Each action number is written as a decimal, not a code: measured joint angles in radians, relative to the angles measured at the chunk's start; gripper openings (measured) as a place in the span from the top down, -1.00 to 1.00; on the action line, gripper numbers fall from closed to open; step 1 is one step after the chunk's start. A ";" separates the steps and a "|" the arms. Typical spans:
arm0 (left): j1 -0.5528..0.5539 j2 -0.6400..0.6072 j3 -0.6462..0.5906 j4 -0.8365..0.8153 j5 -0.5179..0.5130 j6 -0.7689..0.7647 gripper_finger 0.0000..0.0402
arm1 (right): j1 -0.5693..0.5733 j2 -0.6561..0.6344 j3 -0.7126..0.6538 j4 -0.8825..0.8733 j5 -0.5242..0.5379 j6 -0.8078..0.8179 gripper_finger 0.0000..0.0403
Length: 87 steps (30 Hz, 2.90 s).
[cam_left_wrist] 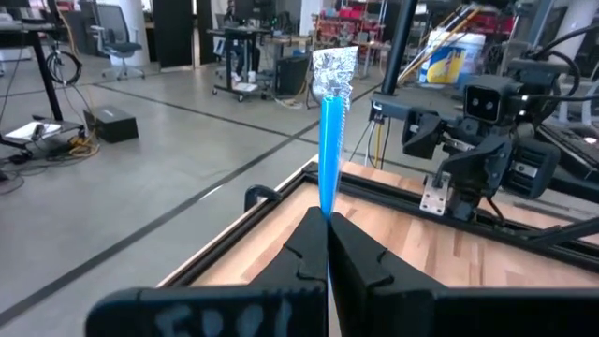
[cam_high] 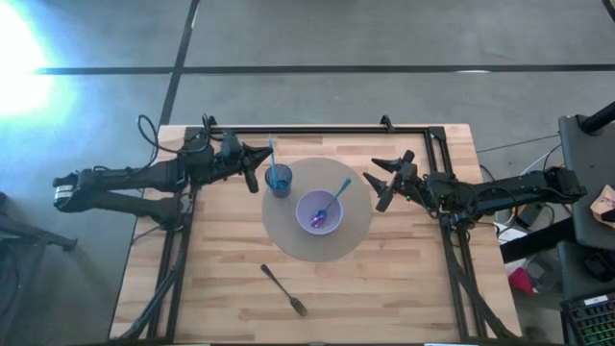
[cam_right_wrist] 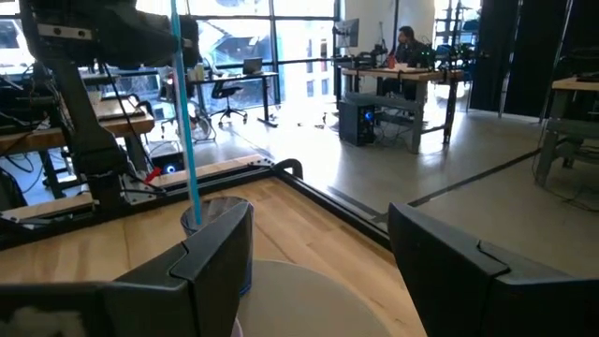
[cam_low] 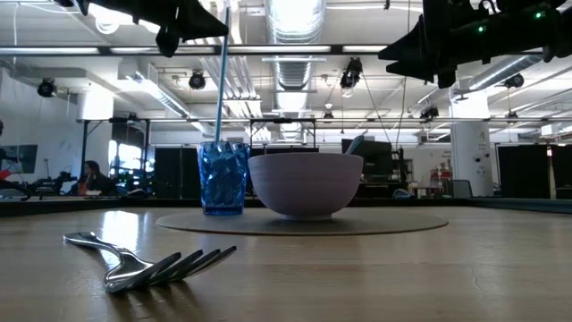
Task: Pick & Place Utensil
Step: Put the blue straw into the blue cup
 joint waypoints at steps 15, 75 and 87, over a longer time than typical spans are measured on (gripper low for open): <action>0.003 0.014 -0.173 0.223 -0.053 -0.038 1.00 | 0.000 0.000 0.000 0.000 -0.002 -0.003 -0.21; 0.003 0.013 -0.396 0.405 -0.332 -0.201 0.60 | 0.000 0.000 0.000 0.000 -0.001 -0.007 -0.21; 0.003 0.013 -0.395 0.405 -0.332 -0.153 0.10 | 0.000 0.000 0.000 0.000 -0.001 -0.008 -0.21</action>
